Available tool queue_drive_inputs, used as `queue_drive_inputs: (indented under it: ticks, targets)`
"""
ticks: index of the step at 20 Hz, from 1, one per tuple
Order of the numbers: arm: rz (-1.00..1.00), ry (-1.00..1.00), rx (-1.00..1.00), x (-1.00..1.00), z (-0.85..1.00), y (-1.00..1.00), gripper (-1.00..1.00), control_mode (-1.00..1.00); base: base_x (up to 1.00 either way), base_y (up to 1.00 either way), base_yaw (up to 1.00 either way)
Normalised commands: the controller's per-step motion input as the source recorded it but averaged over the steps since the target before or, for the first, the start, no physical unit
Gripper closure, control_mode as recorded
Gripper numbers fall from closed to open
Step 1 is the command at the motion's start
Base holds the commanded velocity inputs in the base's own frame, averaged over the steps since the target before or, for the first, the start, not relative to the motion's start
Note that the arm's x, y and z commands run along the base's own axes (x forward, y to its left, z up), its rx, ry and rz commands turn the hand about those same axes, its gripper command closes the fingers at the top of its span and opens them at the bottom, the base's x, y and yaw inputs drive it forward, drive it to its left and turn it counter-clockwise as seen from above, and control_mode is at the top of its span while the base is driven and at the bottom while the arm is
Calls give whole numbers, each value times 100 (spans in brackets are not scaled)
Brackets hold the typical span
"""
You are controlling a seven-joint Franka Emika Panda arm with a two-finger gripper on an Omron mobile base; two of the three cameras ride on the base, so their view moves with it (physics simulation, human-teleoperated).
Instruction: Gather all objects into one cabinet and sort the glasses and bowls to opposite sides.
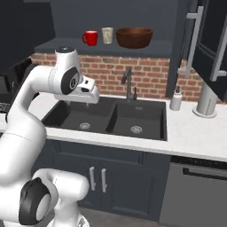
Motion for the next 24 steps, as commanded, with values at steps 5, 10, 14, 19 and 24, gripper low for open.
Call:
queue_drive_inputs:
  ticks: [5, 10, 14, 19, 24]
  targets:
    - [0, 0, 0, 0, 0, 0, -100, 100, -100, -5, 0]
    - [0, 0, 0, 0, 0, 0, -100, 100, -80, -2, 0]
    - [0, 0, 0, 0, 0, 0, -100, 100, 0, 0, 0]
    - [0, 0, 0, 0, 0, 0, -100, 100, 0, -51, 0]
    - [0, 0, 0, 0, 0, 0, -100, 100, 0, -100, 0]
